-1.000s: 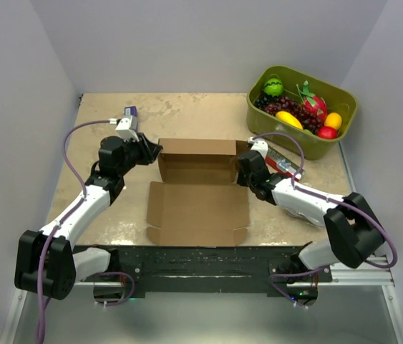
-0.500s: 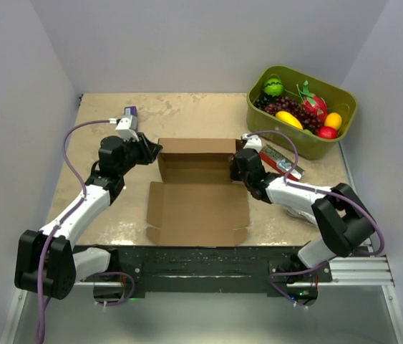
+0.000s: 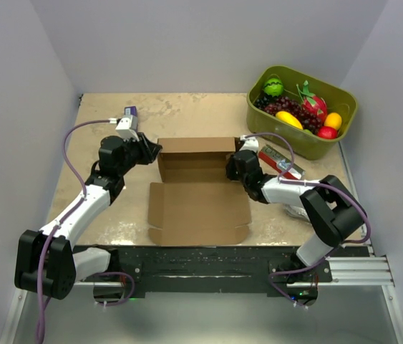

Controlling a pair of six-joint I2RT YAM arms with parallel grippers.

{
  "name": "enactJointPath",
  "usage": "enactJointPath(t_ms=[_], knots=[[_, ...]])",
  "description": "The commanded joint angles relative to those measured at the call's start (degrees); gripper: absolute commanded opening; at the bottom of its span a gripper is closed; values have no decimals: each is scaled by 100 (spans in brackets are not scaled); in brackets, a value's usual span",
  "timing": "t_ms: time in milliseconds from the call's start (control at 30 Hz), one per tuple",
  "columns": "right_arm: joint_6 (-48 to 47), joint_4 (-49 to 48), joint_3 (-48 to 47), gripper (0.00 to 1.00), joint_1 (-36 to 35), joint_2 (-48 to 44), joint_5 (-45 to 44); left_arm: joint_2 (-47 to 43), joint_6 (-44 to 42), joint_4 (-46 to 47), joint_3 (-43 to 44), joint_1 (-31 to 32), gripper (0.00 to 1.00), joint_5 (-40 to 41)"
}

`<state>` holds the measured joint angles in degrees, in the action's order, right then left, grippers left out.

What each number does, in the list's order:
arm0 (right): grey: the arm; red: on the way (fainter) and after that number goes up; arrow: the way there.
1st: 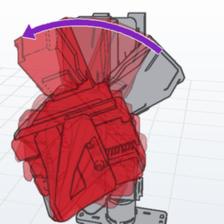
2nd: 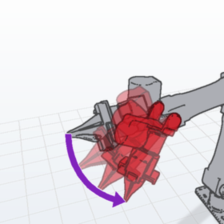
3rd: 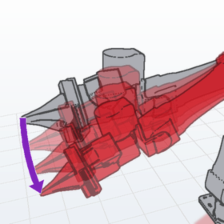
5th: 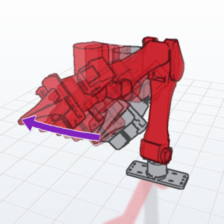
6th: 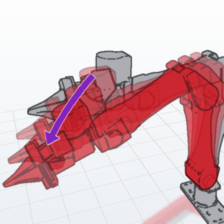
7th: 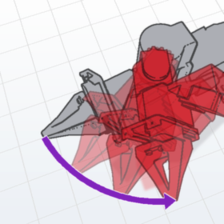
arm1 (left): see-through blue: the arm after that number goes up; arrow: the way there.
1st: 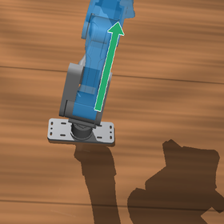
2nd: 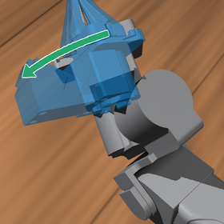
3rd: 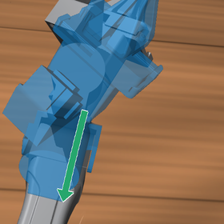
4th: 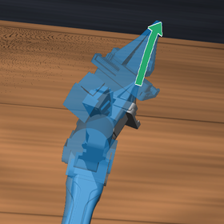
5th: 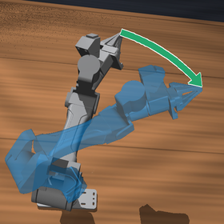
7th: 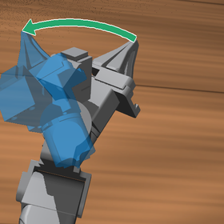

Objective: Fold the paper box

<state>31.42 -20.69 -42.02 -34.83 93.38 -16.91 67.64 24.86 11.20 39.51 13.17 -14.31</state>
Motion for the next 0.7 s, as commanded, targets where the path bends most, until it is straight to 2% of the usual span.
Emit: enactJointPath(t_ms=[0, 167, 333, 433, 500, 667], knots=[[224, 21, 159, 18, -50, 180, 425, 276, -298, -1357, -224, 54, 30, -11], [303, -58, 203, 17, -129, 233, 504, 285, -307, -1366, -224, 72, 30, 7], [453, -269, 413, 24, -156, 84, 671, 303, -315, -1358, -224, 81, 30, 7], [584, -243, 501, 32, -165, -109, 689, 294, -324, -1375, -215, 89, 30, 15], [637, 2, 493, 40, -156, -381, 470, 294, -324, -1393, -207, 98, 30, 24], [638, 802, 484, 50, -147, -1014, -259, 268, -333, -1401, -198, 107, 30, 42]])
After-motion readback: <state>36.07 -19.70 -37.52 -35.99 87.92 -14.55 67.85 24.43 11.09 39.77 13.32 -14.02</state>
